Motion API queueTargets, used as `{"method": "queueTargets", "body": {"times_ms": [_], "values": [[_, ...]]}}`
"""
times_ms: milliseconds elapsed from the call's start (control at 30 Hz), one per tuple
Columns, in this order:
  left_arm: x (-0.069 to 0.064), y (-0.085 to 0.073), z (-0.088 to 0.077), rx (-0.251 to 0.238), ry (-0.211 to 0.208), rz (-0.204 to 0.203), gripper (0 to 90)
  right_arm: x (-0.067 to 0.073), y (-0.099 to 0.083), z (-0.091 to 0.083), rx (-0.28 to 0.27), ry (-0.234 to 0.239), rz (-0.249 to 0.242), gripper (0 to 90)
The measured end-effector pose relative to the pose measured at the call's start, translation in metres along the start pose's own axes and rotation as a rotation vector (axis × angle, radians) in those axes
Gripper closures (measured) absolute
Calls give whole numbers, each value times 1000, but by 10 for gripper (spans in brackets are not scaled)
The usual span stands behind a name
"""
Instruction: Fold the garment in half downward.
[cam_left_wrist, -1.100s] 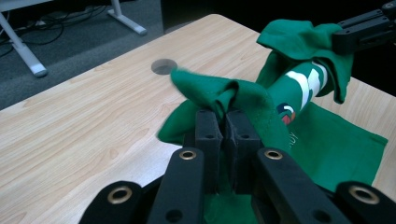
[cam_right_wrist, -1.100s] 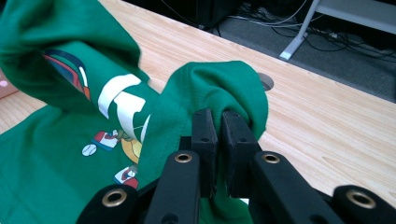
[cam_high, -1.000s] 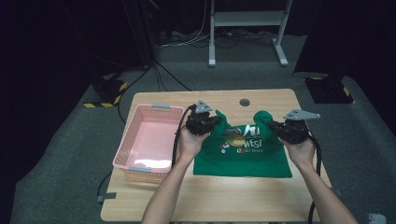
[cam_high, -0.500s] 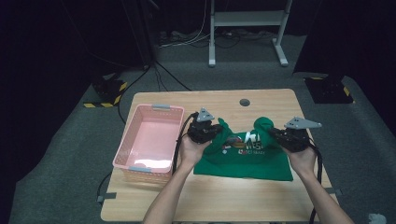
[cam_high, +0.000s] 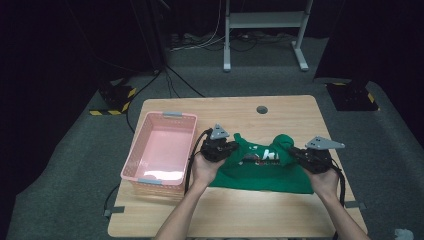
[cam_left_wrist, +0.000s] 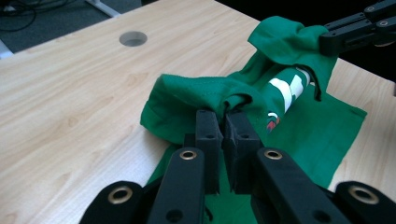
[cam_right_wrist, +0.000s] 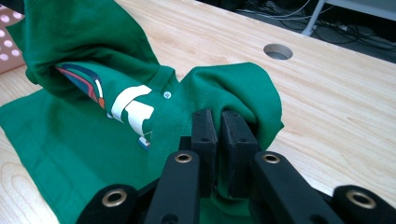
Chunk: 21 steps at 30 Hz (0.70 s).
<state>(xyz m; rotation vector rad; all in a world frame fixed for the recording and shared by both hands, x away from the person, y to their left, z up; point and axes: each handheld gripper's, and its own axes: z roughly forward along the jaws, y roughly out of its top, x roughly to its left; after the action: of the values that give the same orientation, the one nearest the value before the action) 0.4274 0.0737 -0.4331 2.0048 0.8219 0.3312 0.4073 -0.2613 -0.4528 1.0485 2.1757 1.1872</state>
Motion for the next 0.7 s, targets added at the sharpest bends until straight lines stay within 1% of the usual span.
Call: {"method": "queueTargets", "body": {"times_ms": [233, 333, 467, 533, 700], "values": [[-6, -9, 1, 8, 3, 8, 852, 5, -13, -2, 13, 1, 3, 843], [-8, -14, 0, 7, 5, 3, 852, 7, -20, -2, 19, 4, 8, 842], [-11, -21, 2, 18, 23, 4, 851, 8, -29, -2, 31, 7, 18, 840], [-12, -23, 2, 19, 24, 3, 850, 9, -34, -2, 35, 7, 24, 839], [-16, -35, 3, 35, 46, 3, 846, 8, -46, -4, 42, 10, 48, 836]]}}
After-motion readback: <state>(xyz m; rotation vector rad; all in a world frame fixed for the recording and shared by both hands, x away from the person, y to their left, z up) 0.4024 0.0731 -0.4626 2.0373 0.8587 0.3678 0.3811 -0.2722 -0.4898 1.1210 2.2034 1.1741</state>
